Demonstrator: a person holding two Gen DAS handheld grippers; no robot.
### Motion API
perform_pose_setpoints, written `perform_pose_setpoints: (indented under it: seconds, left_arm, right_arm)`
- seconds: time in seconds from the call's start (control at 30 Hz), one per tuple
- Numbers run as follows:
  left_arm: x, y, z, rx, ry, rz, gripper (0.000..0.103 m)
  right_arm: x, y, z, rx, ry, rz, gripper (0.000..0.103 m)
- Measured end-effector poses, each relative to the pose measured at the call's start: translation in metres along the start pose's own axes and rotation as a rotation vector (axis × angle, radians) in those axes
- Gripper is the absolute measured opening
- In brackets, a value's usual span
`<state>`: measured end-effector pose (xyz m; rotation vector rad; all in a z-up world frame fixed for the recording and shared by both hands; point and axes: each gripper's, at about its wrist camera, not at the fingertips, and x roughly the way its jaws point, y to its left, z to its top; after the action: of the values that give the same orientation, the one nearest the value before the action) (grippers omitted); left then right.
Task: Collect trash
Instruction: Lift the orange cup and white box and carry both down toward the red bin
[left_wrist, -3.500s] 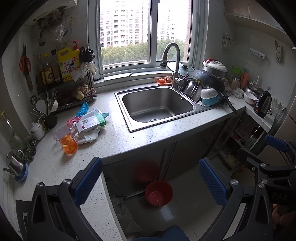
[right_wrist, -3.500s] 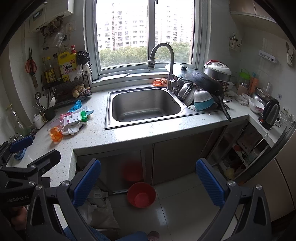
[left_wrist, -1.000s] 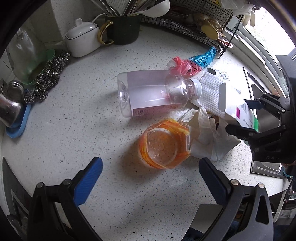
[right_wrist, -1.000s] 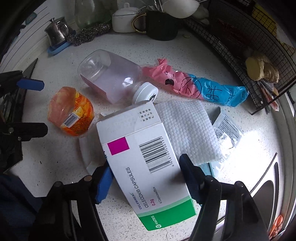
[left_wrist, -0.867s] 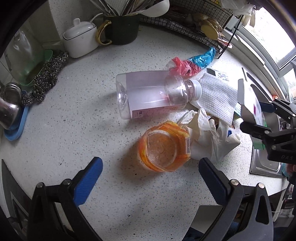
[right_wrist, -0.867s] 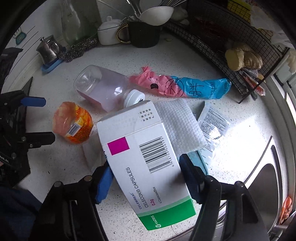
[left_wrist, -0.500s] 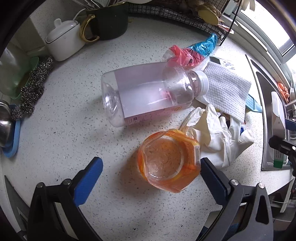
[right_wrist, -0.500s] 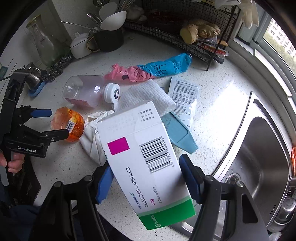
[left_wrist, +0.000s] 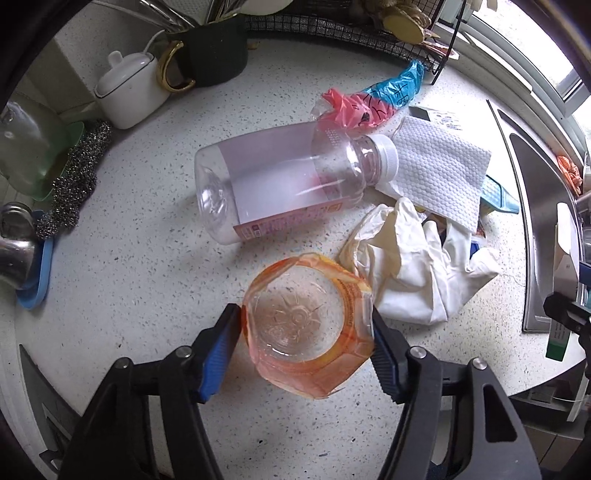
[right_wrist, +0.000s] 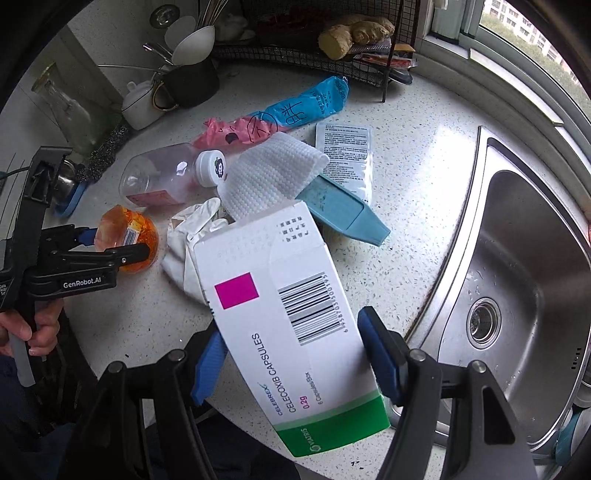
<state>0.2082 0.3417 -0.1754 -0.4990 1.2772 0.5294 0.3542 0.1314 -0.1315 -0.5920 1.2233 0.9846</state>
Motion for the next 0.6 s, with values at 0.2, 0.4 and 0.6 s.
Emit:
perform_pose_setpoints:
  seconds: [0.2, 0.4, 0.6]
  left_arm:
    - [-0.046, -0.029, -0.023, 0.055, -0.07, -0.02, 0.064]
    - [-0.086, -0.069, -0.053, 0.136, -0.139, -0.049, 0.064]
    - [-0.116, -0.116, -0.09, 0.212, -0.188, -0.084, 0.064]
  right_arm:
    - [-0.027, -0.002, -0.024, 0.02, -0.053, -0.006, 0.066]
    - [-0.056, -0.012, -0.055, 0.066, -0.102, -0.008, 0.066]
    - [-0.085, -0.019, -0.096, 0.106, -0.162, -0.029, 0.066]
